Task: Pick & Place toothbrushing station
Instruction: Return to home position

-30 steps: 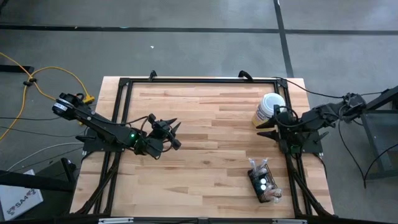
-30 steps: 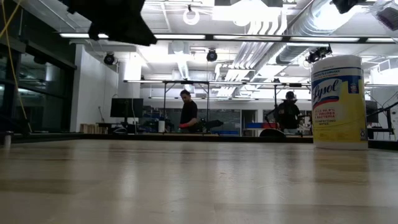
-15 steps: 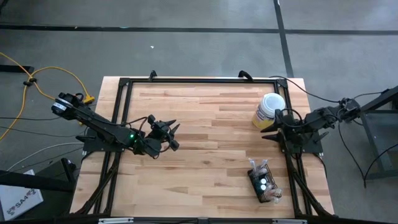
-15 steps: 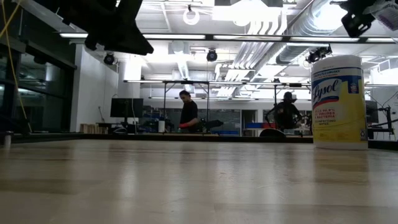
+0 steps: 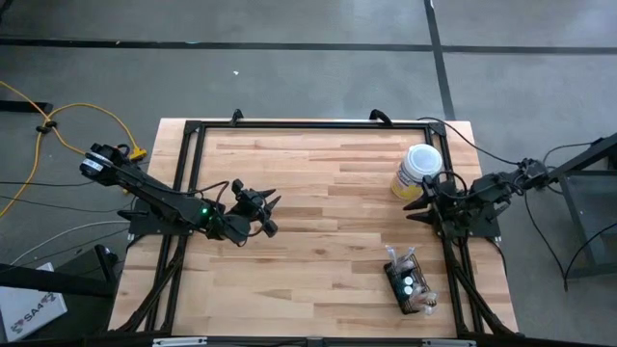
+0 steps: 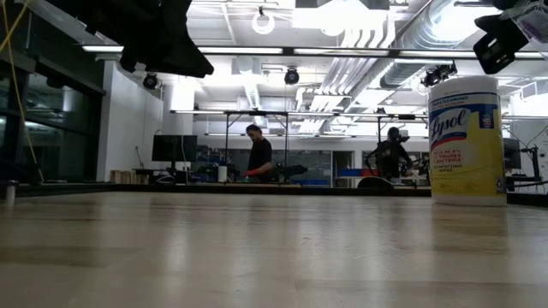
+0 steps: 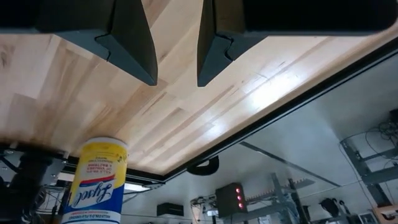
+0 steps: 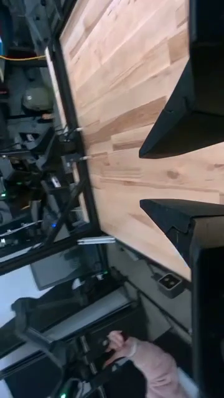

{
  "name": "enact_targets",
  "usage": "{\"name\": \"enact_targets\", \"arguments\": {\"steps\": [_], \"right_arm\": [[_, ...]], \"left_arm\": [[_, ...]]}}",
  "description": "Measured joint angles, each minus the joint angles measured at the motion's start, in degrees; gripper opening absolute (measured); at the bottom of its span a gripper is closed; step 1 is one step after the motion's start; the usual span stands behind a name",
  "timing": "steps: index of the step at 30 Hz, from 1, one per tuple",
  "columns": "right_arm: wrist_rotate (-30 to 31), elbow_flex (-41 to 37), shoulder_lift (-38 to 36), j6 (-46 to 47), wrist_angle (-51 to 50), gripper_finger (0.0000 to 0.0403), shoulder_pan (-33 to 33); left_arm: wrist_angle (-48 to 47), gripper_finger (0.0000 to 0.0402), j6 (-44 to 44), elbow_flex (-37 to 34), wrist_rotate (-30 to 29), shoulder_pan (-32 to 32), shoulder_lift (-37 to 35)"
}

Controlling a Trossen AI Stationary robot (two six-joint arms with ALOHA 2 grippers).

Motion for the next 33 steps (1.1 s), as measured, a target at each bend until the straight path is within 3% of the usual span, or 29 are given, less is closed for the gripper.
{"name": "enact_targets", "arguments": {"steps": [9,21,33], "right_arm": [[-0.31,-10.95,-0.86,-0.04,13.83,0.0106,0.00],[-5.10,-19.36,-0.91,-0.20,29.19,0.0106,0.00],[-6.94,-19.84,-0.90,-0.49,23.85,0.0106,-0.02]], "left_arm": [[0.23,0.0108,-0.24,0.00,-0.01,0.00,0.00],[0.39,0.0108,-0.66,0.02,-0.02,0.00,0.02],[0.42,0.0108,-0.66,0.04,-0.03,0.00,0.02]]}}
